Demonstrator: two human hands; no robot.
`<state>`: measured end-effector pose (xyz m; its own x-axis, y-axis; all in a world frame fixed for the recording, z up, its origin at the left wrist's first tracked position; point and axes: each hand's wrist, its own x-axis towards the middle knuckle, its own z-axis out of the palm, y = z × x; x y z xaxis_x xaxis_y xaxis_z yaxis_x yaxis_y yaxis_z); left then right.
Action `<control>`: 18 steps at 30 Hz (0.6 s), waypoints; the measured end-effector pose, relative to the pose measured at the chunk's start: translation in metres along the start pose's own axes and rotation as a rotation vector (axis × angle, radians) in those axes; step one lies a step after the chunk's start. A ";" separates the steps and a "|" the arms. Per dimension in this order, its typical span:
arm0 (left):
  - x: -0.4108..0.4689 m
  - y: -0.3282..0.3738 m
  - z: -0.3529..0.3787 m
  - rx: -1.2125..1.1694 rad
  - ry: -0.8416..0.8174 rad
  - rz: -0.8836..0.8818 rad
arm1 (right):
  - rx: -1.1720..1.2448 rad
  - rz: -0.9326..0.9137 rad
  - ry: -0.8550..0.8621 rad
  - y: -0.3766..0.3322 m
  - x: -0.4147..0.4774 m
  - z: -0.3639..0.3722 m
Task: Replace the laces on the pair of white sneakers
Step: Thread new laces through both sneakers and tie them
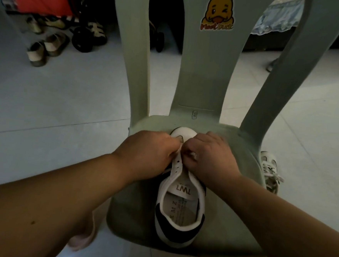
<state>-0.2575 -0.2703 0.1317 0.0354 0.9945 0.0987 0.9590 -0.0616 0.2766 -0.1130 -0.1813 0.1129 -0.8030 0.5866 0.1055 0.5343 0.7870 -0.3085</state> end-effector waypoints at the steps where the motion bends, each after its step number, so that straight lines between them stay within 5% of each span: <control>1: 0.000 0.001 0.000 -0.052 -0.065 -0.112 | 0.054 0.012 -0.045 0.002 0.001 -0.001; 7: 0.018 0.004 -0.004 -0.542 -0.313 -0.701 | 0.240 0.072 -0.083 0.004 0.004 -0.004; 18: 0.030 -0.004 -0.011 -0.607 -0.348 -0.722 | 0.210 0.003 0.069 0.001 0.000 0.002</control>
<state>-0.2635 -0.2414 0.1441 -0.3246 0.7742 -0.5433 0.4812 0.6297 0.6099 -0.1129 -0.1812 0.1106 -0.7779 0.6060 0.1663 0.4640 0.7324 -0.4983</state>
